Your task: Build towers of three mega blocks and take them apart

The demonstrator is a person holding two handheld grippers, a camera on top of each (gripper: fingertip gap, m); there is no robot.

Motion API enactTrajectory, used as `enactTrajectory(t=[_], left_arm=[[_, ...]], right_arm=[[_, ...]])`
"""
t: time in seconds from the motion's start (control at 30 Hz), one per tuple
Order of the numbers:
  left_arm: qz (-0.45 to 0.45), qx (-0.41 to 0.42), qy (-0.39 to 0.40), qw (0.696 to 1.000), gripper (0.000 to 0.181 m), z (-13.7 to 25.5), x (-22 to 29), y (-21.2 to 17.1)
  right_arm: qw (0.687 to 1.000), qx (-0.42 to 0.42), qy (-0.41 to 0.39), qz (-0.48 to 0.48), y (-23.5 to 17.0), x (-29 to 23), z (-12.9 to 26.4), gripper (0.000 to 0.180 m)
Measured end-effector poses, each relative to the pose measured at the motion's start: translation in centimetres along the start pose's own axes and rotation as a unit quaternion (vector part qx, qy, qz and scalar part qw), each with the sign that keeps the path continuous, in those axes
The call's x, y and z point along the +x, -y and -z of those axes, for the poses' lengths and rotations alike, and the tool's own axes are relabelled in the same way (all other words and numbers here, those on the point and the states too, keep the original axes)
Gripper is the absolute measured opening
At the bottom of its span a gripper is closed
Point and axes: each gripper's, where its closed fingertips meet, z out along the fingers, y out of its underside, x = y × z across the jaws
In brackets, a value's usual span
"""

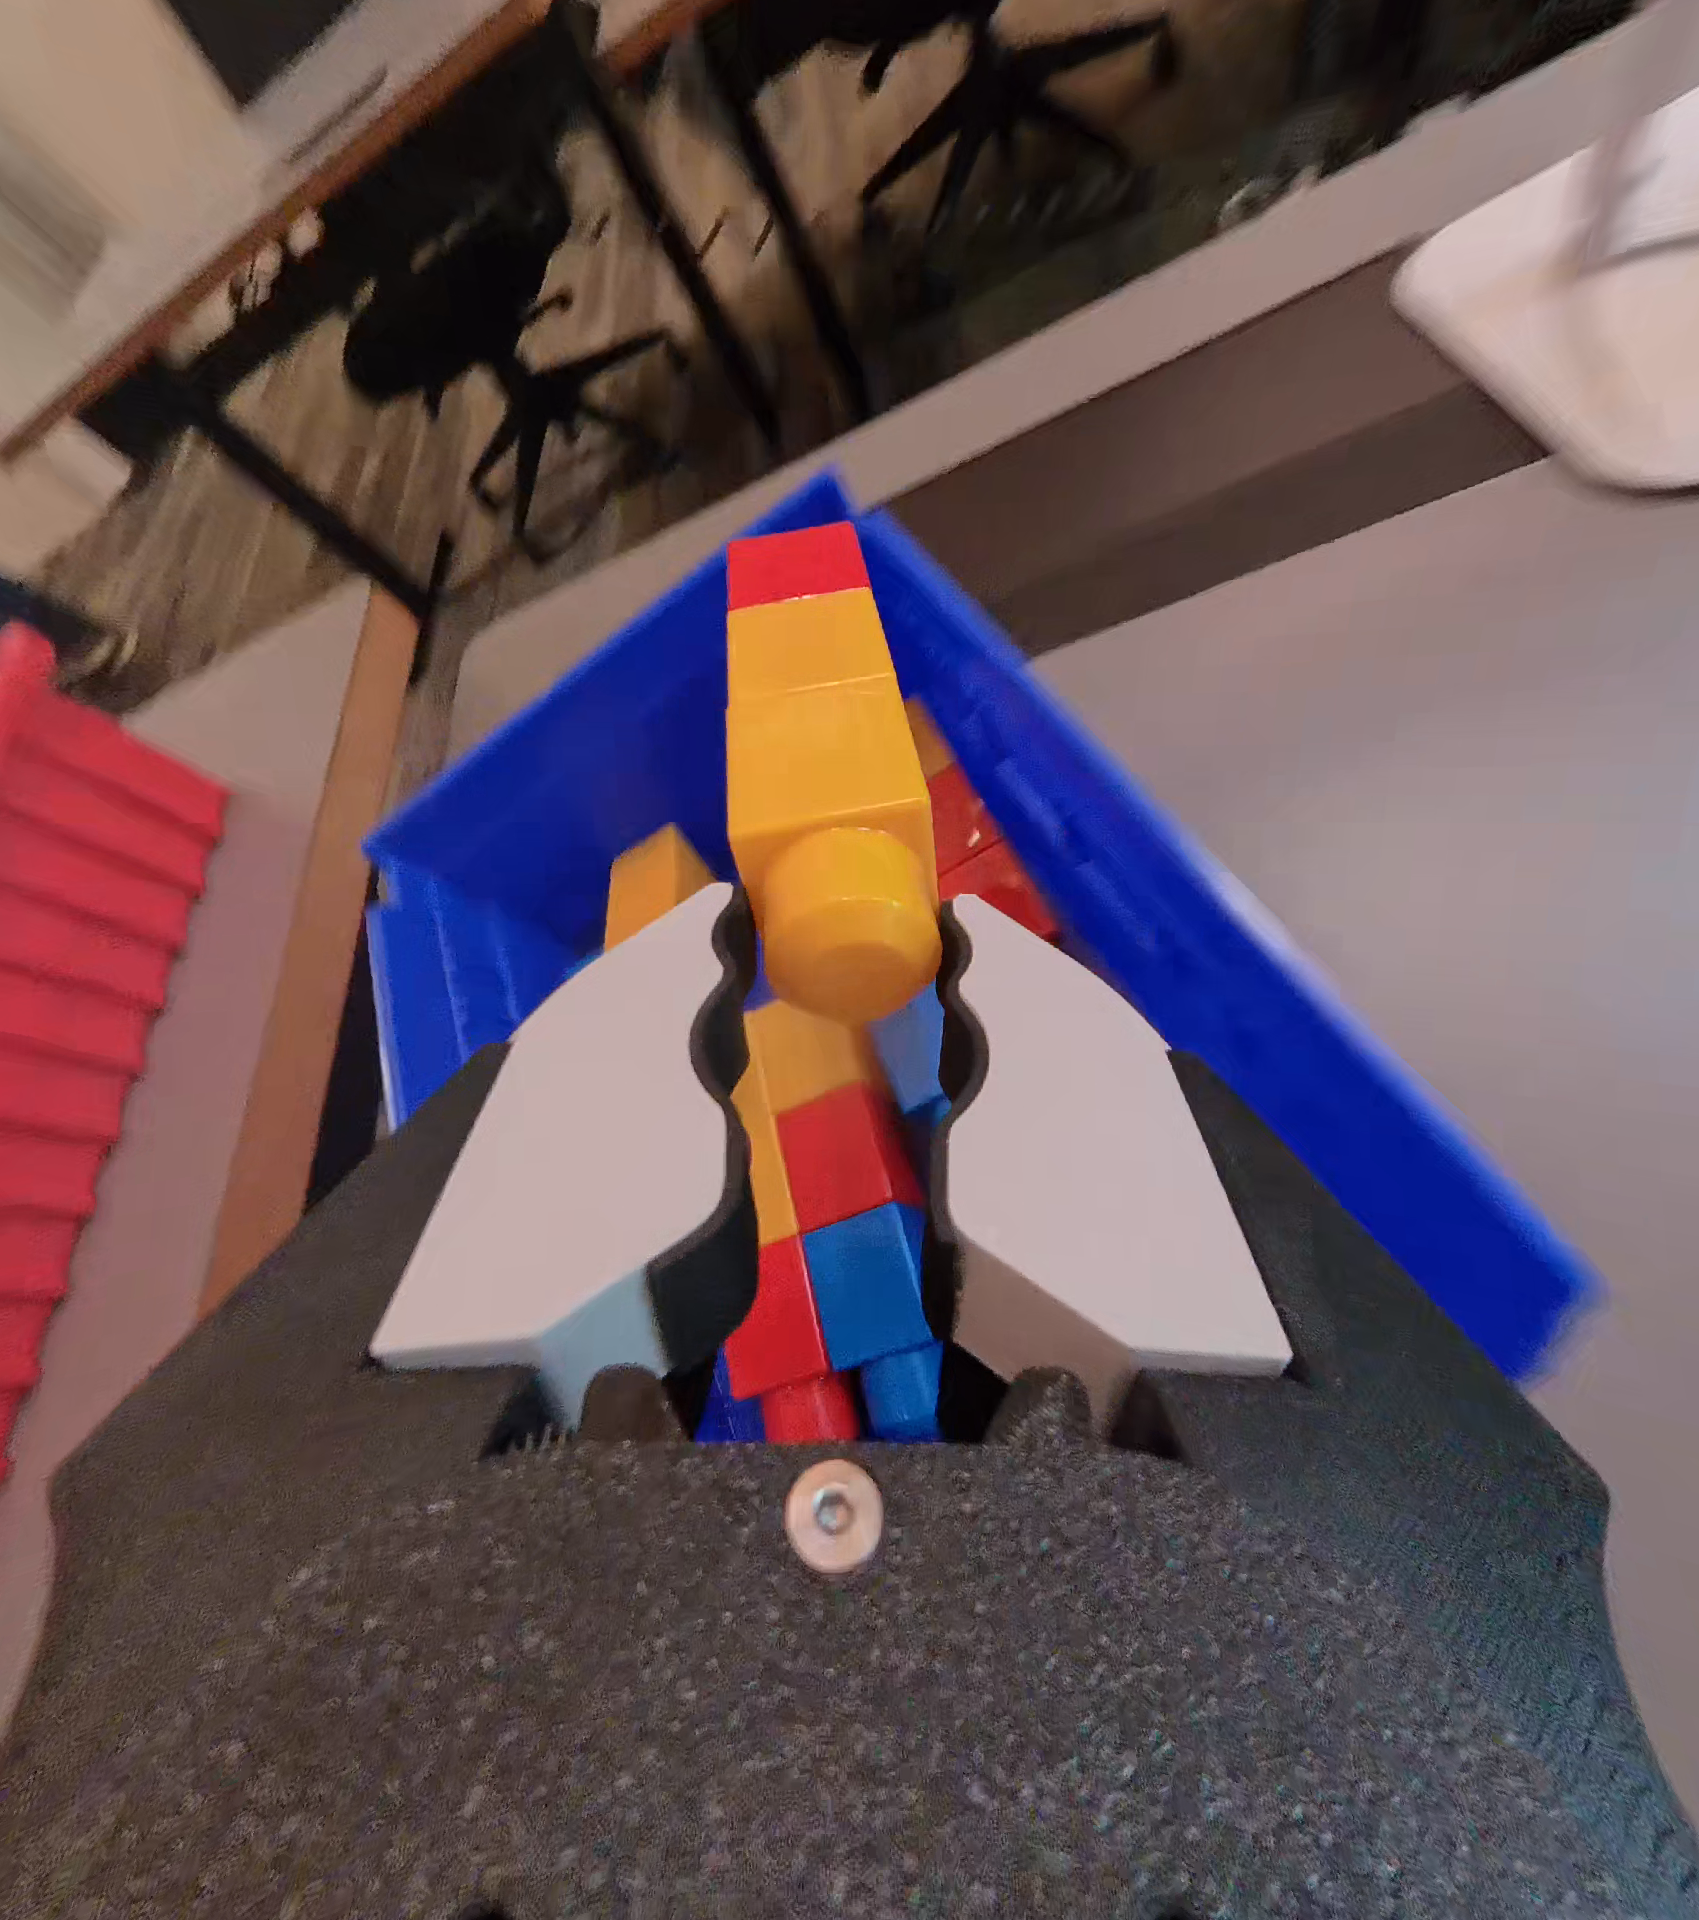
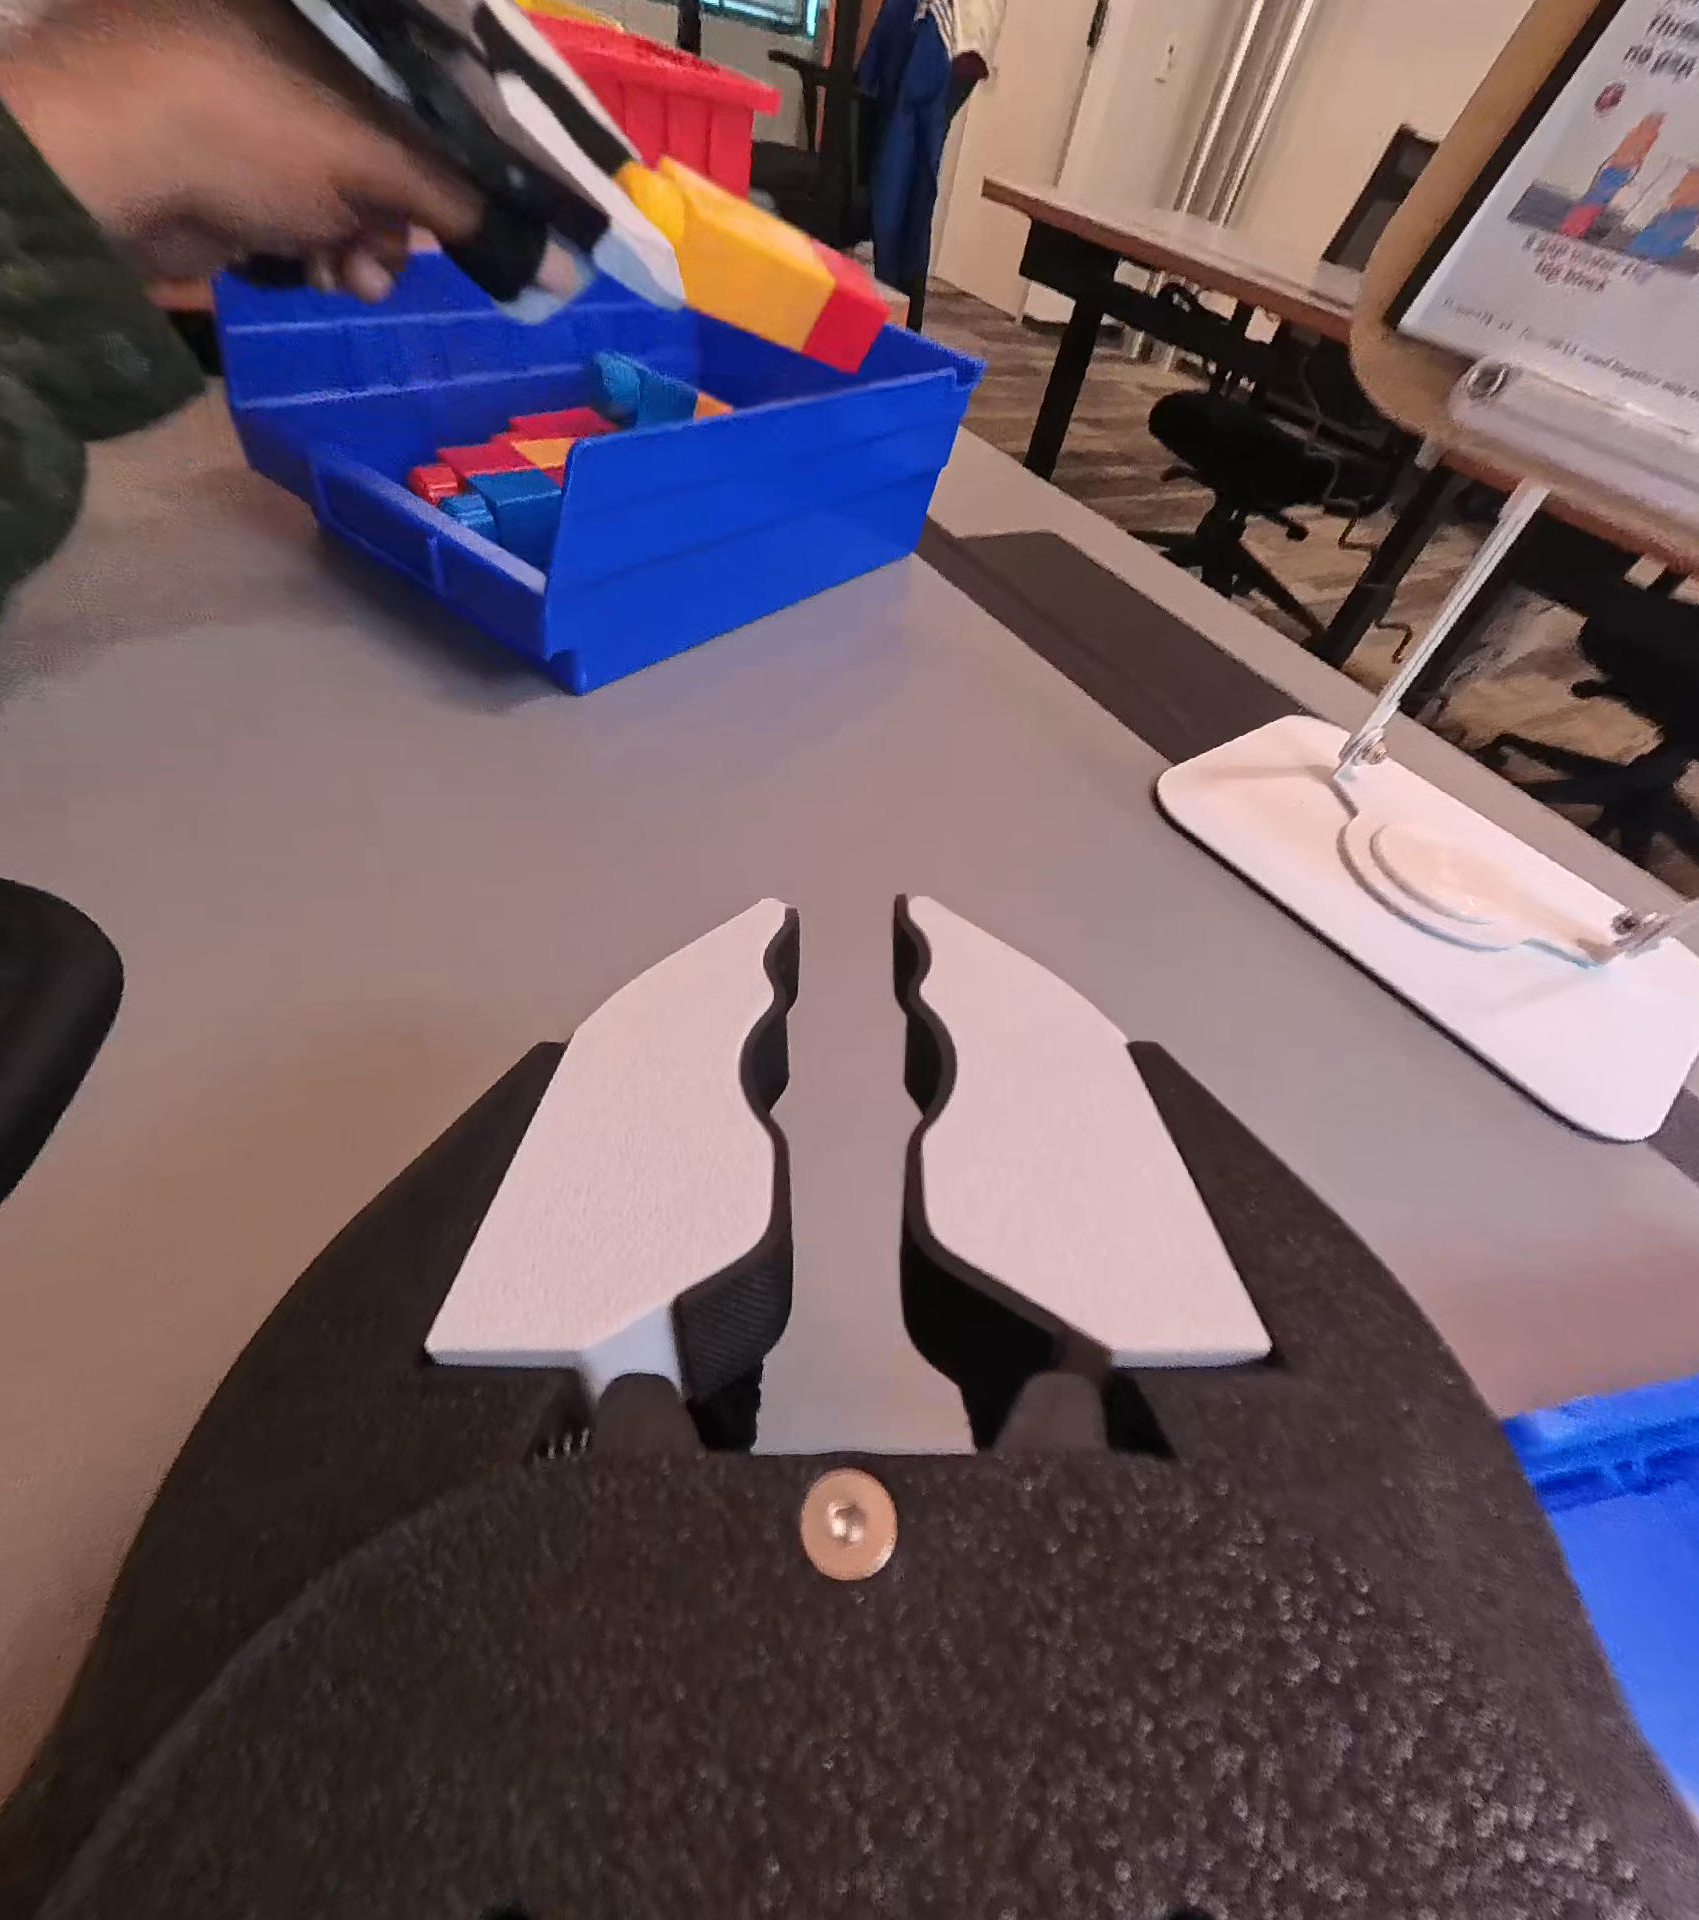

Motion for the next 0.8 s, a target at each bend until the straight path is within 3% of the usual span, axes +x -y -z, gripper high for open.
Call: enactTrajectory(t=[0.13, 0.23, 0.4, 0.53, 0.57, 0.67, 0.8], left_arm=[[-0.088, 0.054, -0.092, 0.99, 0.033, 7.2, 4.9, 4.8], [-0.191, 0.066, -0.19, 0.961, 0.034, 12.3, 11.2, 5.8], [-0.357, 0.039, -0.332, 0.872, 0.034, 17.4, 21.1, 3.0], [-0.461, 0.017, -0.391, 0.796, 0.034, 20.0, 25.9, -0.3], [-0.474, 0.018, -0.398, 0.786, 0.034, 20.4, 26.5, -0.6], [-0.471, 0.075, -0.424, 0.77, 0.034, 21.5, 27.3, 0.0], [-0.306, 0.282, -0.496, 0.762, 0.04, 24.2, 26.8, 6.0]], right_arm=[[0.997, 0.014, -0.025, 0.073, 1.4, 0.3, 0.8, 0.036], [0.988, 0.021, -0.05, 0.148, 2.8, 0.2, 1.5, 0.058], [0.956, 0.017, -0.022, 0.291, 3.5, -3.1, 2.0, 0.071], [0.931, -0.027, 0.046, 0.36, 1.2, -6.3, 1.5, 0.064], [0.929, -0.045, 0.084, 0.359, 0.1, -7.4, 1.5, 0.049], [0.942, -0.038, 0.13, 0.308, 0.0, -8.3, 2.0, 0.039], [0.972, 0.078, 0.172, 0.143, 4.5, -7.4, 3.8, 0.037]])
